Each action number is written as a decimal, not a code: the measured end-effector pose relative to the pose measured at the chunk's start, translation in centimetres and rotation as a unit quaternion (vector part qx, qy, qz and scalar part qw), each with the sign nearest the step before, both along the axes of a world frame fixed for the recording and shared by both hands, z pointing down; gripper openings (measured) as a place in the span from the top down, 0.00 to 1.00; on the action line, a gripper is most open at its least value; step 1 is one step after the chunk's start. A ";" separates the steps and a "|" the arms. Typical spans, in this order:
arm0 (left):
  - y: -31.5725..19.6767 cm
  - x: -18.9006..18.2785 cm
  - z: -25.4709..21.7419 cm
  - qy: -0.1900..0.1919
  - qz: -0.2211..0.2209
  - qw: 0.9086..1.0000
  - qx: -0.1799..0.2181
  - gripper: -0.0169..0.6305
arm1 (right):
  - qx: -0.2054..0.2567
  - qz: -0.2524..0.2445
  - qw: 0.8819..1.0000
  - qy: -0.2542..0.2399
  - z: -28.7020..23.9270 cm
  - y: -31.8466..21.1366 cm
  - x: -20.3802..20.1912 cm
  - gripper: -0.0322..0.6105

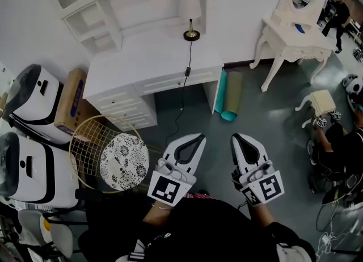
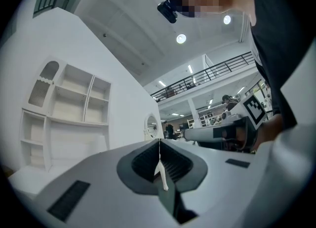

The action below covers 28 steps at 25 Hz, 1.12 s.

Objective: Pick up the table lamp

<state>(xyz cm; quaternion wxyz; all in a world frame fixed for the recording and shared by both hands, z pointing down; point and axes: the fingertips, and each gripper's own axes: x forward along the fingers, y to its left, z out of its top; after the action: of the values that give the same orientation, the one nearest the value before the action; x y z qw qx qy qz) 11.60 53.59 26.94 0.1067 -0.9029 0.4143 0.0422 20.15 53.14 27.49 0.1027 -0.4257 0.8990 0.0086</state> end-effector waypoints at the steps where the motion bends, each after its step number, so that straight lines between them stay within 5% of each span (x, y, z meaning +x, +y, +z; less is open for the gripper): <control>1: 0.0 0.1 0.1 0.000 -0.002 1.000 -0.002 0.95 | 0.001 -0.002 1.000 -0.001 0.0 0.0 0.1 0.92; 28: -8.6 -0.7 0.0 0.023 0.035 0.999 0.001 0.95 | 0.008 0.018 1.000 -0.006 0.1 -7.7 -1.2 0.92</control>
<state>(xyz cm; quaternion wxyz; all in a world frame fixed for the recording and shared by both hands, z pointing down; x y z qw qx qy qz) 10.90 44.98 26.97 0.0968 -0.9154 0.3850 0.0674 18.96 45.47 27.57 0.1111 -0.4411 0.8904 0.0157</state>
